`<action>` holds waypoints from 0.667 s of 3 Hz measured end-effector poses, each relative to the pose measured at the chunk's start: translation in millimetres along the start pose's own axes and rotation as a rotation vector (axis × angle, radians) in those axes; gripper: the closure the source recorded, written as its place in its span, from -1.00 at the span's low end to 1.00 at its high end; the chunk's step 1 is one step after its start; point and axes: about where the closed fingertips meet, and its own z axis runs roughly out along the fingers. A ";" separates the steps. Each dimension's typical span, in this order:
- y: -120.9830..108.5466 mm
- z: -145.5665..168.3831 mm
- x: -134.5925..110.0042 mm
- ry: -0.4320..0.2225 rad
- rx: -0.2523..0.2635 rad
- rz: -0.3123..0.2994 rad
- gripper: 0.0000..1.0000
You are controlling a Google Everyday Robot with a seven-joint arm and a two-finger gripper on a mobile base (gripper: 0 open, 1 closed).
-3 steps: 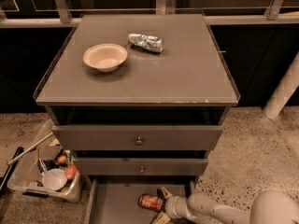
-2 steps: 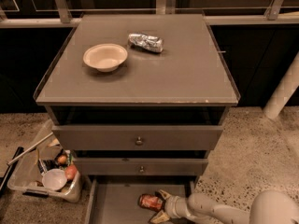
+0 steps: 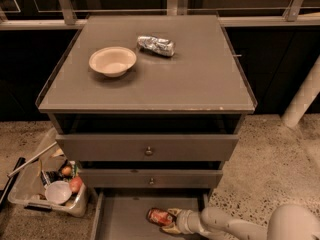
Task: Pick coke can from bottom drawer and place on counter
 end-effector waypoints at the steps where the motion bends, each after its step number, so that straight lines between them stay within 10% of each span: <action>1: 0.0 0.0 0.0 0.000 0.000 0.000 0.78; 2: 0.1 0.0 -0.1 0.000 0.000 0.000 1.00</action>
Offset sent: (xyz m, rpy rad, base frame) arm 0.0000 0.0000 0.0000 0.0000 0.0000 0.0000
